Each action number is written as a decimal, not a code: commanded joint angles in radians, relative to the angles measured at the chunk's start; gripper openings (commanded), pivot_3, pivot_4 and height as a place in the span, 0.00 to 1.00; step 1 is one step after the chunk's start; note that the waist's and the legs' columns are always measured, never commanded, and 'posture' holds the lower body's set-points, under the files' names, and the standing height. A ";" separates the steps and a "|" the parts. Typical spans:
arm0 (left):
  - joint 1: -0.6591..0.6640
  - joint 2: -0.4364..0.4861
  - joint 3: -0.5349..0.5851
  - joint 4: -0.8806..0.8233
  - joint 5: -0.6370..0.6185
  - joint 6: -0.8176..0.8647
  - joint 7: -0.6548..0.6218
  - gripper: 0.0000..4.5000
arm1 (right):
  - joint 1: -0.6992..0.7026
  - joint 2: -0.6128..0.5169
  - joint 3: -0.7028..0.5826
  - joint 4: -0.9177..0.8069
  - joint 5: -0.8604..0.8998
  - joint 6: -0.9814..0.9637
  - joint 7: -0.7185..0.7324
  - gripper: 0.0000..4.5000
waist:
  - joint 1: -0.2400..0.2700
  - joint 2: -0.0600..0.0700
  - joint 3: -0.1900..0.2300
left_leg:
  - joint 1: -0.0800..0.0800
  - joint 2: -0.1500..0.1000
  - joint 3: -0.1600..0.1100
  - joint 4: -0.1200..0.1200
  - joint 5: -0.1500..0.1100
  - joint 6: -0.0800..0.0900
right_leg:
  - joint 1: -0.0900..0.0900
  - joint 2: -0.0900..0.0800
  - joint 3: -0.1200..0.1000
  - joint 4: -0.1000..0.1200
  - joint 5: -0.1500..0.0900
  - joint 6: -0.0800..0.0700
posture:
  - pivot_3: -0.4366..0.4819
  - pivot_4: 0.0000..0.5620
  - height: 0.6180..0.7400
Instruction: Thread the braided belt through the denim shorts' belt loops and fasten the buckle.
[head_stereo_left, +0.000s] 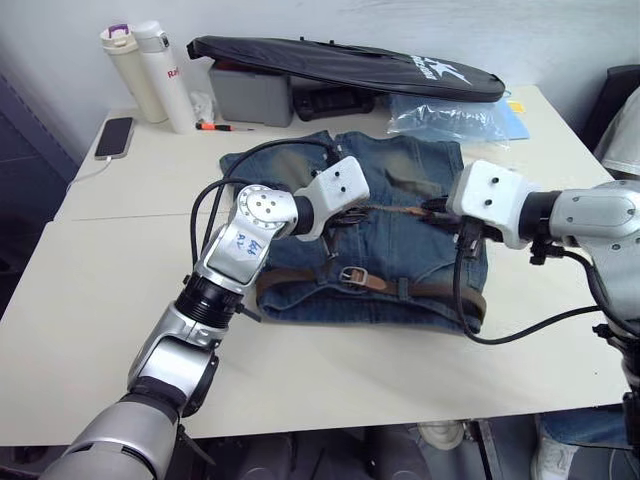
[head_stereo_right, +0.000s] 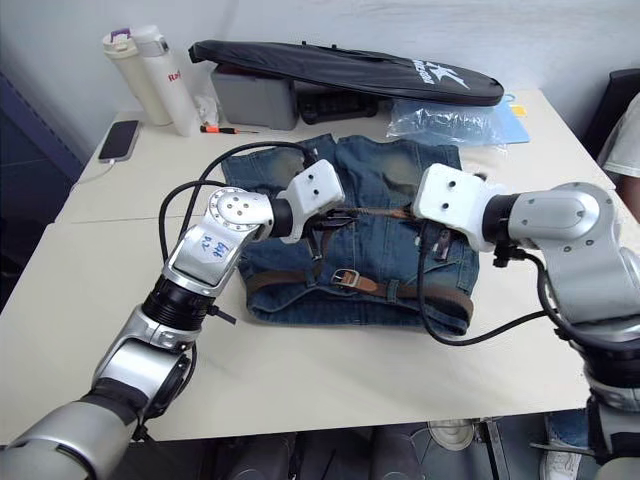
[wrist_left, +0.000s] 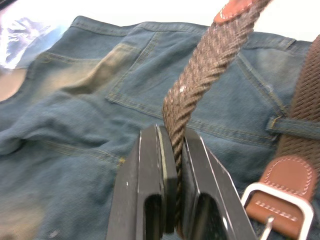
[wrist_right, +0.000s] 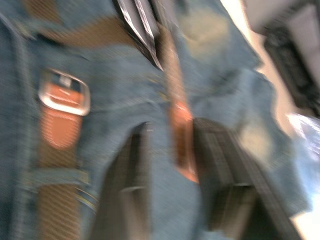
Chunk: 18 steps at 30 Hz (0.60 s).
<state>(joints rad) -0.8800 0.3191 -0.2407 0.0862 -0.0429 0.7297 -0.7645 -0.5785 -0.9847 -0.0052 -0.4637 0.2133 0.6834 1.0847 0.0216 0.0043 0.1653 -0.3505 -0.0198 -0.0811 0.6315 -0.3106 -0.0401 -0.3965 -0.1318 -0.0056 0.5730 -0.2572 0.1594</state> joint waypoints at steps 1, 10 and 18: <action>0.011 0.012 0.079 -0.053 -0.063 0.118 0.011 0.00 | 0.039 -0.055 -0.075 -0.062 0.051 0.032 0.029 0.98 | 0.000 0.000 0.000 | 0.000 0.000 0.000 0.000 0.000 0.000 | 0.000 0.000 0.000 0.000 0.000 0.000 | 0.48 0.27 1.00; 0.077 0.095 0.135 -0.085 -0.102 0.260 0.053 0.00 | 0.205 -0.011 0.070 -0.136 -0.084 -0.106 -0.111 0.99 | -0.003 -0.001 0.000 | 0.001 0.000 0.000 0.000 0.000 0.001 | 0.000 0.000 0.000 0.001 0.000 0.000 | 0.48 0.27 1.00; 0.076 0.190 0.073 -0.057 -0.077 0.185 0.025 0.00 | 0.211 0.120 0.281 -0.042 -0.304 -0.240 -0.264 0.99 | -0.003 -0.001 0.000 | 0.001 0.000 0.000 0.000 0.000 -0.001 | 0.000 0.000 0.000 0.001 0.000 0.000 | 0.48 0.27 1.00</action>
<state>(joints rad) -0.7934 0.4873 -0.1731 0.0440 -0.1233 0.9416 -0.7304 -0.3566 -0.8728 0.2707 -0.5026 -0.0493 0.4777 0.8444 0.0181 0.0035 0.1651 -0.3493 -0.0198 -0.0811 0.6315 -0.3102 -0.0411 -0.3964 -0.1320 -0.0055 0.5738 -0.2573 0.1591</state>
